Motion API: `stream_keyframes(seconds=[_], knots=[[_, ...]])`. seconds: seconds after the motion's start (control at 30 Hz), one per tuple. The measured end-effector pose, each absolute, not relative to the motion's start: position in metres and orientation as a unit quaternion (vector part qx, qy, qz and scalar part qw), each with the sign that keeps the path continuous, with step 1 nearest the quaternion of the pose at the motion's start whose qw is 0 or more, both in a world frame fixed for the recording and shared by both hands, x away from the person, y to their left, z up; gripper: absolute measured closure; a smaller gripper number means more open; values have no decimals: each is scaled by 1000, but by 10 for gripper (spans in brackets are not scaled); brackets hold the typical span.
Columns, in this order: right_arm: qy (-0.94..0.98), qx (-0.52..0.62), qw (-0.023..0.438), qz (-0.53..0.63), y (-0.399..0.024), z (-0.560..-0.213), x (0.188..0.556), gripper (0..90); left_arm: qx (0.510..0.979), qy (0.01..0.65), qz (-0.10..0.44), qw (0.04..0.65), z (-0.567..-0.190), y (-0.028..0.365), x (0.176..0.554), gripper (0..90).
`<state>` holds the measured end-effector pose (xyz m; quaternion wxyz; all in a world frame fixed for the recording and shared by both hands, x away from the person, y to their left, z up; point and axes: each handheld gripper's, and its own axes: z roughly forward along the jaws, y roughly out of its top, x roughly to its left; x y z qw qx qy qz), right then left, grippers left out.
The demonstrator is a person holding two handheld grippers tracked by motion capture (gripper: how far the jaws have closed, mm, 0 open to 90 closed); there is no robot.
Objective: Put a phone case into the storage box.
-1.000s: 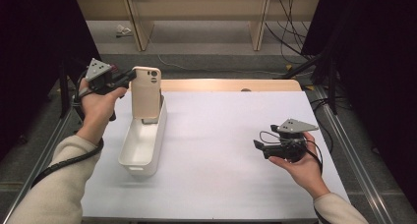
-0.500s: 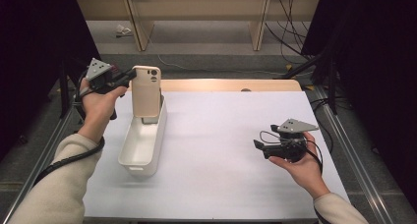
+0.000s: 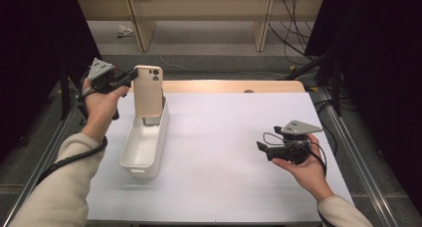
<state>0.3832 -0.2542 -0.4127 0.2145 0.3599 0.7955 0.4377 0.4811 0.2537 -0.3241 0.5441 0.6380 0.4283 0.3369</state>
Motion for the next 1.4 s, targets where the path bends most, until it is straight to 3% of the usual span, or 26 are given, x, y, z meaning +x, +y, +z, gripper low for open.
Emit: stream_keyframes(seconds=[1.4], knots=[[795,359,213,439,-254,-413,383,161,626,447,336,543,-345,262,502,835]])
